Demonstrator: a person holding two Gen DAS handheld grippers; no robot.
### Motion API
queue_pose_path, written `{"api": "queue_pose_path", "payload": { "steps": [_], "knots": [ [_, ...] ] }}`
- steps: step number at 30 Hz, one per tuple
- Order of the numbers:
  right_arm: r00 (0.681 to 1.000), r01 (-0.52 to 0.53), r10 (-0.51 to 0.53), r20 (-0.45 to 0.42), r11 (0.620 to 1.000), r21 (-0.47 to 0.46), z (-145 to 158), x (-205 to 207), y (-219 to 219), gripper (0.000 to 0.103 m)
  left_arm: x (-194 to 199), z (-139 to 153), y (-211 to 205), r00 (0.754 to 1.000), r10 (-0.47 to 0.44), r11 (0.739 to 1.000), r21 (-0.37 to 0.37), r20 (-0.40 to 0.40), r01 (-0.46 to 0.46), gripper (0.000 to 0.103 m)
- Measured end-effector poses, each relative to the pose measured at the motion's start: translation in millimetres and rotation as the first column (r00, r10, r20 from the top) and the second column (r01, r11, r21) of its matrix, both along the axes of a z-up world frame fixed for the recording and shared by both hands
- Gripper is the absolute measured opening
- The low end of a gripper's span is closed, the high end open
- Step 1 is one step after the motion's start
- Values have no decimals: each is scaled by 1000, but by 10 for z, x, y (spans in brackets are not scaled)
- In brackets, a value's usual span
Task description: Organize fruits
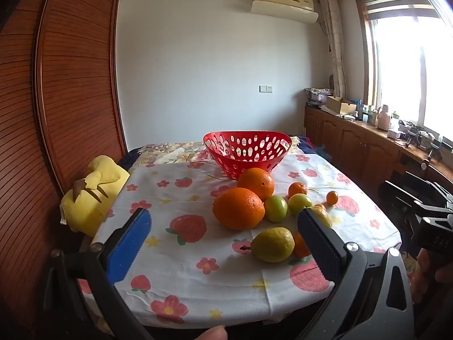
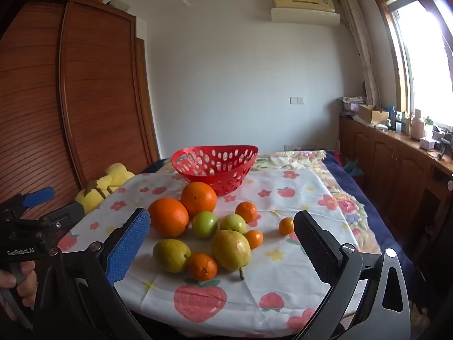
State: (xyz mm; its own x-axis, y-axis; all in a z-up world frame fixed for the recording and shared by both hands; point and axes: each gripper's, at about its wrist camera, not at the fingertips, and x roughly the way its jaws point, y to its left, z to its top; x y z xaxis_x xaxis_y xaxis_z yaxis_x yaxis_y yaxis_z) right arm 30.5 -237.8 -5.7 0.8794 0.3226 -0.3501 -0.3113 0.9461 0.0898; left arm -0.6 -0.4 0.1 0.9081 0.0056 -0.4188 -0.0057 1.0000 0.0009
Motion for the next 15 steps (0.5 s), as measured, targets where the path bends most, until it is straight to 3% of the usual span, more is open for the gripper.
{"api": "queue_pose_path", "payload": {
  "steps": [15],
  "knots": [
    [1000, 0, 0, -5, 1000, 0, -22, -19, -5, 103, 2, 0, 0, 1000, 2, 1000, 1, -4, -2, 103]
  ]
}}
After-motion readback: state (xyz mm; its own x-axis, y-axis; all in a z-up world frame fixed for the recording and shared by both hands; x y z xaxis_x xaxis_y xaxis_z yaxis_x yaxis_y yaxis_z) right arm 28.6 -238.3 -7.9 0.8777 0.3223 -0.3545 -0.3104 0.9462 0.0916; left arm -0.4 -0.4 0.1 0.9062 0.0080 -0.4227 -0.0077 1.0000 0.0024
